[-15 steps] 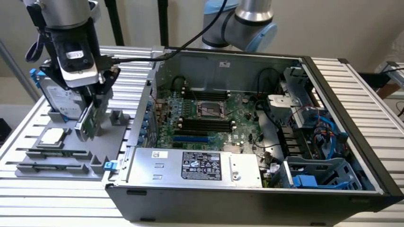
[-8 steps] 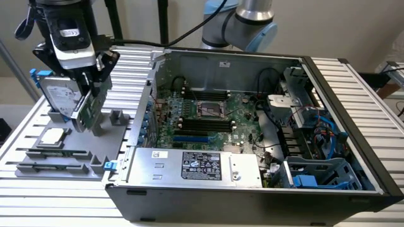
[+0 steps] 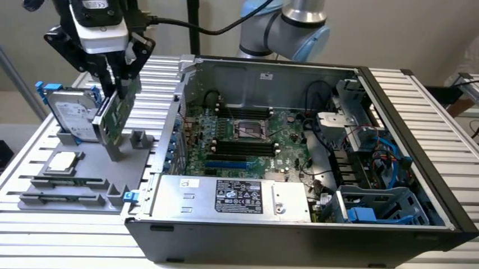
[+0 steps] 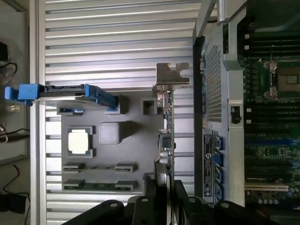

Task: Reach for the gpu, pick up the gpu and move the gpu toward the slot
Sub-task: 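Pick up the gpu and move the gpu toward the slot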

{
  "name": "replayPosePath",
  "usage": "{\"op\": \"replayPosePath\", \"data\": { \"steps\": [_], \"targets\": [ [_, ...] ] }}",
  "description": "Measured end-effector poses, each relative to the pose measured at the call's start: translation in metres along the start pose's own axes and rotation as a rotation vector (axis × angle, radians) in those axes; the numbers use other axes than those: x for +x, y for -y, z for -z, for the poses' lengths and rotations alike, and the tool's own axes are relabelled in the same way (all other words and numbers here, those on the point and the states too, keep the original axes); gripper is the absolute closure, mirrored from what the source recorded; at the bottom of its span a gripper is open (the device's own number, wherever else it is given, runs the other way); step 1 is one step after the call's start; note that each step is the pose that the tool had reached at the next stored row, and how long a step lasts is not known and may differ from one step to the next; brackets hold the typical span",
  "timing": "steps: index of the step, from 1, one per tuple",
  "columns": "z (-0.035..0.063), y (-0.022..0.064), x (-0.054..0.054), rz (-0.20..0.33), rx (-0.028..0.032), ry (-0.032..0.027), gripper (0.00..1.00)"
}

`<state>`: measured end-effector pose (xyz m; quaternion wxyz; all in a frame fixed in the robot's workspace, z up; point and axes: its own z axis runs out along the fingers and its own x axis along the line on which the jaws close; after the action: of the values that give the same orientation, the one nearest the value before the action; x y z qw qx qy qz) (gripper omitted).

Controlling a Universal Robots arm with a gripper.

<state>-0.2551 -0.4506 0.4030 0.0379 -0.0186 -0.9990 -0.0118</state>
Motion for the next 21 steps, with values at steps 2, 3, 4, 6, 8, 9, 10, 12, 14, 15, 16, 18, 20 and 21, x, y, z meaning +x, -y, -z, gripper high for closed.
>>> {"op": "replayPosePath", "data": {
  "steps": [2, 3, 4, 6, 8, 9, 10, 12, 14, 15, 16, 18, 20, 21],
  "targets": [
    [0.0098, 0.0004, -0.008, 0.000, -0.0009, -0.0011, 0.73],
    [0.0146, 0.0005, -0.012, 0.000, -0.0016, -0.0015, 0.73],
    [0.0197, 0.0007, -0.017, 0.000, -0.0022, -0.0020, 0.73],
    [0.0294, 0.0011, -0.025, 0.000, -0.0035, -0.0030, 0.73],
    [0.0391, 0.0014, -0.033, 0.001, -0.0050, -0.0040, 0.73],
    [0.0439, 0.0014, -0.037, 0.001, -0.0059, -0.0046, 0.73],
    [0.0490, 0.0012, -0.042, 0.001, -0.0069, -0.0053, 0.73],
    [0.0575, 0.0007, -0.050, 0.001, -0.0079, -0.0069, 0.73],
    [0.0612, 0.0003, -0.059, 0.001, -0.0085, -0.0071, 0.73],
    [0.0624, 0.0001, -0.063, 0.001, -0.0085, -0.0074, 0.73],
    [0.0631, -0.0001, -0.068, 0.001, -0.0088, -0.0076, 0.73],
    [0.0639, -0.0005, -0.077, 0.001, -0.0112, -0.0077, 0.73],
    [0.0645, -0.0008, -0.086, 0.001, -0.0156, -0.0077, 0.73],
    [0.0649, -0.0010, -0.091, 0.002, -0.0177, -0.0079, 0.73]
  ]
}}
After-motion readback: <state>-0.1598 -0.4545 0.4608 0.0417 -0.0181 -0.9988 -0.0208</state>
